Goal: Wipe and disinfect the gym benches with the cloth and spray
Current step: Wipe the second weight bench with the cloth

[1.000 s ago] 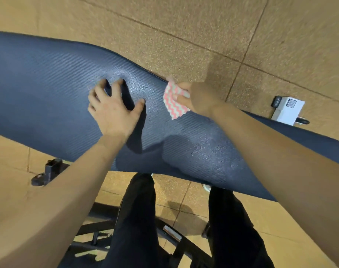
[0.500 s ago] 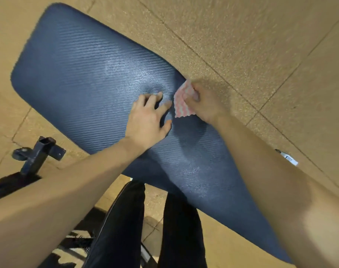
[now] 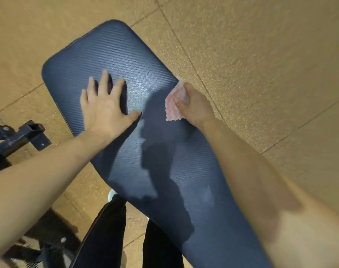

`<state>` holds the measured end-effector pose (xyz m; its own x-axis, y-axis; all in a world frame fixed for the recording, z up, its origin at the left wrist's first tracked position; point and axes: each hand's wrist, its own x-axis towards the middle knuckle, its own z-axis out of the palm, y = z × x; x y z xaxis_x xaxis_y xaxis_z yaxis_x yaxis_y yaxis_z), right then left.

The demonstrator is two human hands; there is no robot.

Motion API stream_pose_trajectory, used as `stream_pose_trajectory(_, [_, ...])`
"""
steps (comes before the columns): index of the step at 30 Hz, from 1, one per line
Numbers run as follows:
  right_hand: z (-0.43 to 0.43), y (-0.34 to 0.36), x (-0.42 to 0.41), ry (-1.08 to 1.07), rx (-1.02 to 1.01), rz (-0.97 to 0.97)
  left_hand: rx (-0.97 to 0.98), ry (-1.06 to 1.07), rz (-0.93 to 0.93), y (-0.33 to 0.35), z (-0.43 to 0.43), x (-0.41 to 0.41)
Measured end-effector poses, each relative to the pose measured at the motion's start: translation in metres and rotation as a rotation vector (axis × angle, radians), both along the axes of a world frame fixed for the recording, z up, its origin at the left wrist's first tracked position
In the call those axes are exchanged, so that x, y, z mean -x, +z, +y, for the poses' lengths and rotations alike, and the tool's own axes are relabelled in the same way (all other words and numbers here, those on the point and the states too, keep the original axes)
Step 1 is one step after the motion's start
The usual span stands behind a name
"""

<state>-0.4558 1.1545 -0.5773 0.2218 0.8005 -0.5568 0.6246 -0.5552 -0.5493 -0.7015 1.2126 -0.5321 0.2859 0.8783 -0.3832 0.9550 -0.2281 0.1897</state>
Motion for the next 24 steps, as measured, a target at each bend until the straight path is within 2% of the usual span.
stream_pose_trajectory(2, [0.013, 0.0, 0.007, 0.036, -0.019, -0.039, 0.1, 0.026, 0.082, -0.003, 0.006, 0.009])
stream_pose_trajectory(9, [0.045, 0.005, 0.024, 0.153, -0.074, -0.139, 0.162, -0.029, 0.159, -0.011, 0.014, 0.007])
stream_pose_trajectory(16, [0.079, 0.002, 0.042, 0.186, -0.072, -0.186, 0.07, -0.11, 0.247, -0.02, 0.007, 0.015])
stream_pose_trajectory(20, [0.109, 0.0, 0.063, 0.112, -0.11, -0.168, 0.05, -0.131, 0.184, -0.022, 0.009, 0.02])
stream_pose_trajectory(24, [0.145, -0.008, 0.079, 0.13, -0.119, -0.175, 0.037, -0.2, 0.101, -0.026, 0.009, 0.038])
